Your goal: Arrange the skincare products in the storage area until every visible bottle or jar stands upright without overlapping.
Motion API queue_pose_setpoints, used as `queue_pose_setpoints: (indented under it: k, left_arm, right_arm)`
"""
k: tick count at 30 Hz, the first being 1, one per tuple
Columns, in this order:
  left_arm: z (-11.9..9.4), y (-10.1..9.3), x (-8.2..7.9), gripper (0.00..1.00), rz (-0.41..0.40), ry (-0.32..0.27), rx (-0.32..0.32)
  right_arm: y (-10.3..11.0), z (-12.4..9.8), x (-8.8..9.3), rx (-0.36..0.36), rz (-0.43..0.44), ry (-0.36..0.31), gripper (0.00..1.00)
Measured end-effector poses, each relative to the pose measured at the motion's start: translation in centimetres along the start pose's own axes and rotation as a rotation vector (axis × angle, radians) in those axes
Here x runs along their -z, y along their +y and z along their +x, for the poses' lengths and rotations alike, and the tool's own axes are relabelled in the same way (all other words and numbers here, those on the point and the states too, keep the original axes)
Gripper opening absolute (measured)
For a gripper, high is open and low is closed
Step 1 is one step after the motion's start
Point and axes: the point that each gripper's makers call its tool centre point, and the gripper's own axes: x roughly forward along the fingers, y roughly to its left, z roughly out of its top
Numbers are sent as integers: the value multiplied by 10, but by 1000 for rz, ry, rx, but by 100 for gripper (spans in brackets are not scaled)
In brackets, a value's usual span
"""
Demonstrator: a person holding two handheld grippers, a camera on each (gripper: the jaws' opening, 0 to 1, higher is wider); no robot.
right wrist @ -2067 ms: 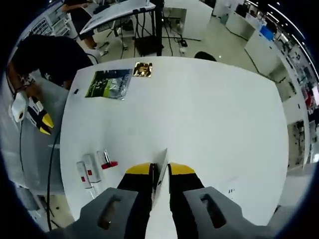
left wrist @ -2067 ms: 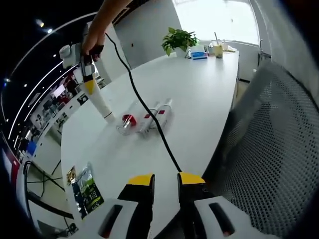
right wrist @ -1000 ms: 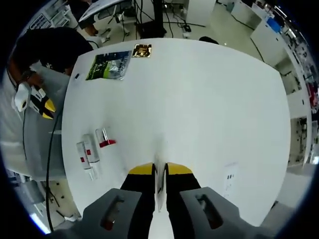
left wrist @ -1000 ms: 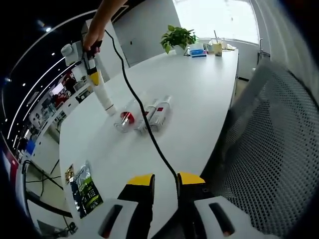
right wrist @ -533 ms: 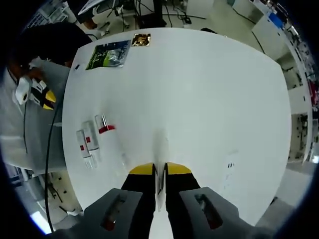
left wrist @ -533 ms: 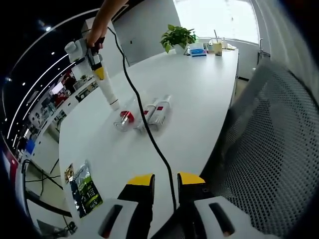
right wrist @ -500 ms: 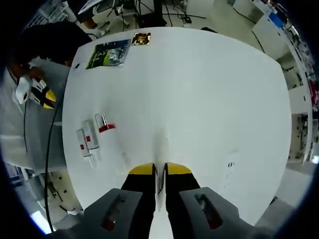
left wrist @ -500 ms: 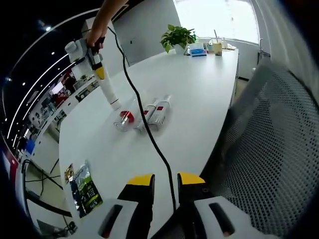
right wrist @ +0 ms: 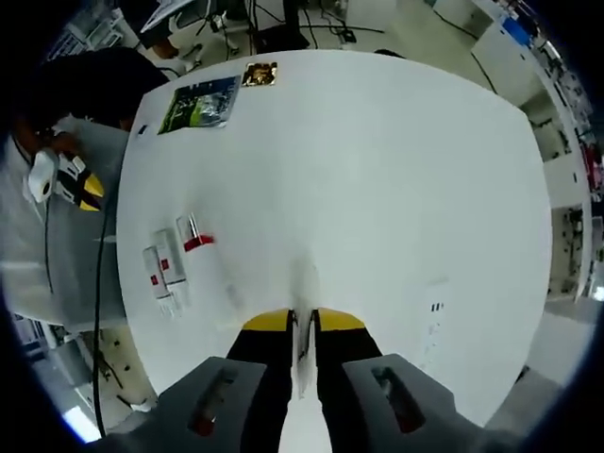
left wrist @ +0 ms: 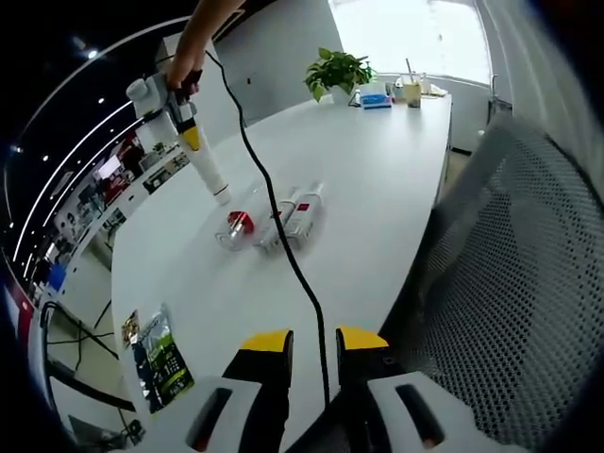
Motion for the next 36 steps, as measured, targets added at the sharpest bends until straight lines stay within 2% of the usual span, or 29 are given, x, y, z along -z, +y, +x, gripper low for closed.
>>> queue_pose_setpoints:
  k: [6, 10, 25, 31, 34, 36]
  left_arm:
    - [0, 1, 0, 19, -1, -1, -4]
    - [-1, 2, -1, 19, -2, -3, -6]
    - [-3, 5, -4, 19, 0, -19, -21]
    - [-4, 6, -7, 19, 1, -35, -30]
    - [-5, 7, -8, 19, 3, -43, -33]
    - [-5, 7, -8, 19, 4, -41, -34]
  right_arm:
    - [-2, -1, -1, 14, -31, -4, 8]
    - [-2, -1, -1, 16, -20, -14, 8]
    - [-10, -19, -5, 73, 43, -70, 31]
    - [-9, -37, -17, 128, 139, -198, 46]
    - [-1, -51, -20, 151, 199, -273, 55]
    - [3, -62, -19, 174, 217, -314, 58]
